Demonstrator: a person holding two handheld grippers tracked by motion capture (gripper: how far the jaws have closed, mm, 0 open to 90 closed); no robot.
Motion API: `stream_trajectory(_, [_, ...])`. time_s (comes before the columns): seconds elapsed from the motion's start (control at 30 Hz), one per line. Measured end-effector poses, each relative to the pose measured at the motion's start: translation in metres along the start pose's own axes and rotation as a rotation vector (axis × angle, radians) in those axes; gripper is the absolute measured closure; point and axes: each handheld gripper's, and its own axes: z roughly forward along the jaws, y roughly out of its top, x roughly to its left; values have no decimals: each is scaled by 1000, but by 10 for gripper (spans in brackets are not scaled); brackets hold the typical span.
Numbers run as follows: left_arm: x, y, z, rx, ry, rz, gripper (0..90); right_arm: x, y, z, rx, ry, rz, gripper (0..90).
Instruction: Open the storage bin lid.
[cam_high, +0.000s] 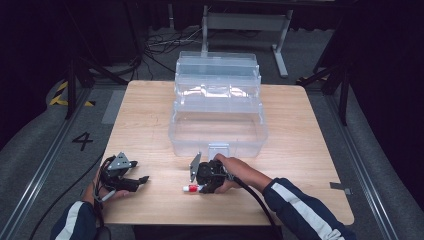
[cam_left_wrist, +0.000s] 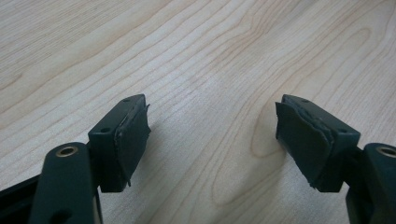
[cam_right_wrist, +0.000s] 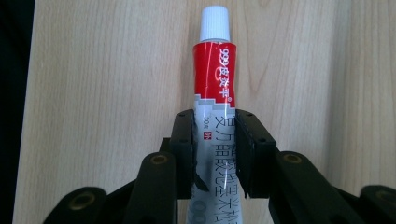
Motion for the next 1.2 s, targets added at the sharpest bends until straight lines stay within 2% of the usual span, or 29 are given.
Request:
stream_trajectory(0.17, [0,0,1,1,-1,-3,249,1,-12,-4,-6,-5,17,711])
stream_trajectory(0.37, [0,1,1,2,-3,-2,247,1,-23,-18,-32,-35,30,711])
stream_trajectory(0.73, [1,1,1,3,-2,3,239,2,-51,-61,-96,-110,79,711])
stream_trajectory(0.87, [1,1,1,3,-3,3,239,2,-58,-70,-101,-131,89,711])
stream_trajectory(0.97, [1,1,1,2,-3,3,239,1,-66,-86,-121,-162,102,711])
stream_trajectory(1.2, [1,1,1,3,-2,3,239,-1,-74,-112,-132,-205,115,711])
